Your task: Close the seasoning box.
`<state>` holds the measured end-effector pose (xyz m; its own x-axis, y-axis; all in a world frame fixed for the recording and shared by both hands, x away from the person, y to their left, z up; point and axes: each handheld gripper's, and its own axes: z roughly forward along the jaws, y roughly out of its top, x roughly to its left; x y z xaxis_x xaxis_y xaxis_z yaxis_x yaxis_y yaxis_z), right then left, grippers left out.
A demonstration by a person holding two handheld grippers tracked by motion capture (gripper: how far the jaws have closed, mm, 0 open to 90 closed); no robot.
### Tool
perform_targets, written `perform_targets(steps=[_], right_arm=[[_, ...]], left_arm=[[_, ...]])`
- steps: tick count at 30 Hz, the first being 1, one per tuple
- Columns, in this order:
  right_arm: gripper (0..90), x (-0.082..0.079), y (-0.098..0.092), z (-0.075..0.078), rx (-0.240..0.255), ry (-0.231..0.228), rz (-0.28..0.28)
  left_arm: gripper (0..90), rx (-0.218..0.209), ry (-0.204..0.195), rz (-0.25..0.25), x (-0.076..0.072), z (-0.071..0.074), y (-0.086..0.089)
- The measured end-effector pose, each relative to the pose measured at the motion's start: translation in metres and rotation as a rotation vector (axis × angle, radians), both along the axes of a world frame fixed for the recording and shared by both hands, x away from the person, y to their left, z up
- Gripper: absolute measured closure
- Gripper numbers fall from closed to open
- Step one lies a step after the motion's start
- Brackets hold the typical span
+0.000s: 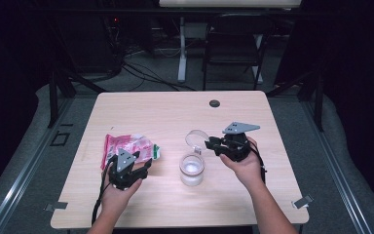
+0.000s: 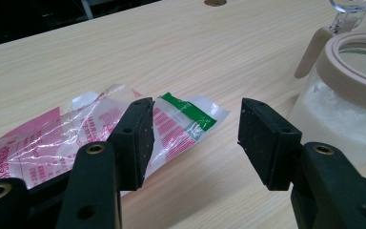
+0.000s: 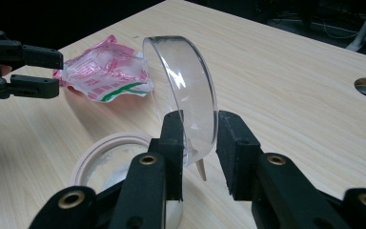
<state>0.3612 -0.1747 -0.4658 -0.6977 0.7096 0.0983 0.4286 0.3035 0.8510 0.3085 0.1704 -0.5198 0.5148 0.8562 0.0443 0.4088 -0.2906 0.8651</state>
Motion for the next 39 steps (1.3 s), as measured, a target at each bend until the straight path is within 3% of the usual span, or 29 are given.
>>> perform_targets(steps=[11,21,25,29,39], right_arm=[[68.7,-0.009,0.008,0.000,-0.036,-0.041,0.018],[63.5,-0.018,0.016,0.000,-0.081,-0.072,0.044],[61.5,-0.021,0.017,-0.001,-0.087,-0.080,0.054],[60.1,-0.024,0.018,-0.002,-0.096,-0.092,0.062],[57.5,-0.034,0.021,-0.004,-0.123,-0.109,0.066]], left_arm=[[46.1,0.002,-0.008,-0.016,0.001,0.002,-0.006],[48.3,-0.003,-0.013,-0.069,0.002,0.006,-0.017],[56.3,-0.015,-0.014,-0.098,0.001,0.010,-0.025],[66.5,-0.001,-0.024,-0.159,-0.003,0.016,-0.036],[87.9,-0.031,0.025,-0.278,-0.005,0.024,-0.064]])
